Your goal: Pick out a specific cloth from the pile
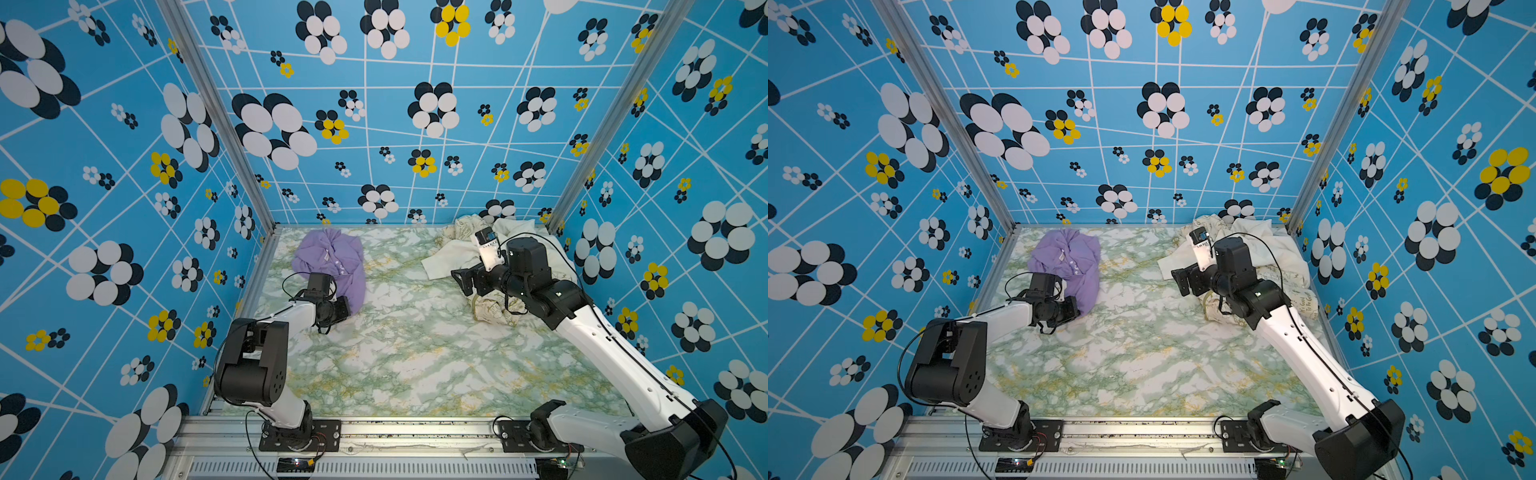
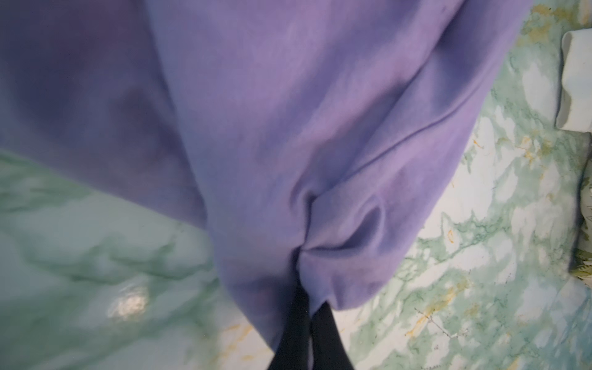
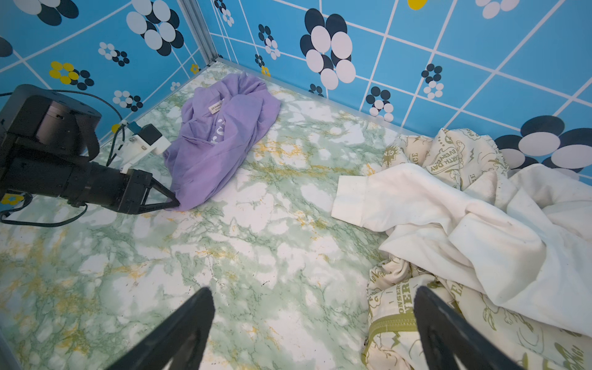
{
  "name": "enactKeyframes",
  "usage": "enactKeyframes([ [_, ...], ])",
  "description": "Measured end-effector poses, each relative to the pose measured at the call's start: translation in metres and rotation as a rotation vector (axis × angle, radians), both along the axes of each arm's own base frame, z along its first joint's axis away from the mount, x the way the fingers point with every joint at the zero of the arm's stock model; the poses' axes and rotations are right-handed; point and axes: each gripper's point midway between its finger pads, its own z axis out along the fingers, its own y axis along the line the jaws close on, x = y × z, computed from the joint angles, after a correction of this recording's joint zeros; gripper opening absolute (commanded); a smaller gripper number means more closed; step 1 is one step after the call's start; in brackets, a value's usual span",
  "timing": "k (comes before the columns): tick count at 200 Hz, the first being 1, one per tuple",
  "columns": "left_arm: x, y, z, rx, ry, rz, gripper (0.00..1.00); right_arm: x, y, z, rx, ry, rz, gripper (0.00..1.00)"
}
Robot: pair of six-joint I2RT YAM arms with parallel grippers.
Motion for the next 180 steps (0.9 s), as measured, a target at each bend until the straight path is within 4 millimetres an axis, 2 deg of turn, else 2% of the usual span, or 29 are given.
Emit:
enactKeyframes([
  [37, -0.007, 0.006, -0.003, 0.028, 0.003, 0.019, 0.08, 0.000, -0.002, -0.002, -0.002, 0.003, -0.005, 0.99],
  [58, -0.009, 0.008, 0.000, 0.031, -0.001, 0.030, 0.22, 0.000, -0.002, -0.001, -0.001, 0.002, -0.005, 0.99],
  [76, -0.009, 0.009, 0.014, 0.034, -0.033, 0.035, 0.42, 0.000, -0.002, 0.000, 0.000, -0.001, -0.005, 0.99],
  [103, -0.006, 0.012, 0.059, 0.044, -0.157, 0.047, 0.71, -0.002, -0.007, 0.004, 0.006, -0.022, -0.018, 0.99],
  [131, -0.003, 0.020, 0.126, 0.068, -0.358, 0.067, 0.91, -0.001, -0.022, 0.008, 0.018, -0.060, -0.075, 0.99],
  [149, -0.007, 0.026, 0.169, 0.091, -0.498, 0.078, 1.00, 0.002, -0.038, 0.013, 0.036, -0.096, -0.139, 0.99],
  [180, -0.022, 0.037, 0.225, 0.156, -0.707, 0.085, 0.99, 0.007, -0.071, 0.016, 0.055, -0.149, -0.272, 0.99],
])
